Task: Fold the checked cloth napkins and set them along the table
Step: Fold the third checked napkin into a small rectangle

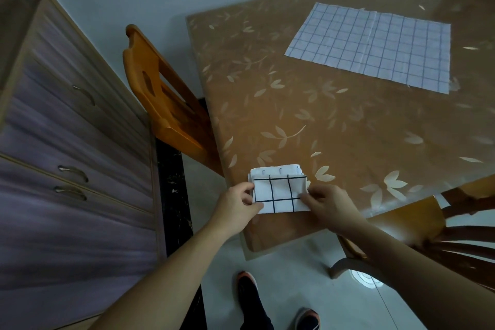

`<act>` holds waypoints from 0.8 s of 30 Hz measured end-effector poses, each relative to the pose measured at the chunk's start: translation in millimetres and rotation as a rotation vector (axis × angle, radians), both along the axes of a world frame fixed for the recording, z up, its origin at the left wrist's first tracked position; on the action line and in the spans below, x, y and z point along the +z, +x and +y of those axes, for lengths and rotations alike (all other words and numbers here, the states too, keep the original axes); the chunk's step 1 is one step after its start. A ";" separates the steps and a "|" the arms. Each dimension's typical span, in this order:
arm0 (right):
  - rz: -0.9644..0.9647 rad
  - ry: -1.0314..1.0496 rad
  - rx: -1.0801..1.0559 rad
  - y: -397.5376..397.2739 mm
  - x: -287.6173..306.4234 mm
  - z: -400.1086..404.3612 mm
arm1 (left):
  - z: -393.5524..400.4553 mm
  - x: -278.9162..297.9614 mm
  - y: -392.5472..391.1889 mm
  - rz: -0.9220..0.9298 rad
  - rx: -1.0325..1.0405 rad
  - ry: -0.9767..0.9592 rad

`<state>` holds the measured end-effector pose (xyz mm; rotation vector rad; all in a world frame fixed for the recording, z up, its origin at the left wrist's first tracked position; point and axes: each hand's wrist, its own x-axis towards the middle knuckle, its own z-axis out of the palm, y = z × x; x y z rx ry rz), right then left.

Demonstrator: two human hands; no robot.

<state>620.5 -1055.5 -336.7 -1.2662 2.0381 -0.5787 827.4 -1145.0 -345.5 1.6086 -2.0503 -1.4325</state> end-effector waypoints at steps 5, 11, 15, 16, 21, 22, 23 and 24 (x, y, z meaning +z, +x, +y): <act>-0.024 -0.072 -0.041 1.8 6.1 -6.6 | -4.0 -5.2 -1.3 -0.007 0.042 0.031; -0.145 0.014 -0.018 1.4 6.4 -8.8 | -8.9 -3.9 -1.6 0.035 0.073 0.081; -0.119 0.065 -0.090 1.6 3.4 -13.5 | -7.2 -2.9 -2.0 0.058 0.105 0.081; -0.100 0.076 -0.090 2.0 2.7 -14.3 | -6.2 -2.3 -1.8 0.061 0.108 0.079; -0.049 0.125 -0.113 3.6 1.2 -18.5 | -0.7 1.0 0.2 0.029 0.039 0.001; -0.061 0.125 -0.123 4.4 1.8 -18.4 | 0.4 1.1 -0.8 0.002 0.014 -0.041; -0.076 0.126 -0.134 5.1 2.0 -18.2 | 1.8 1.5 -2.6 -0.026 -0.013 -0.083; -0.081 0.130 -0.141 5.6 1.7 -17.8 | 3.3 1.7 -4.8 -0.059 -0.040 -0.120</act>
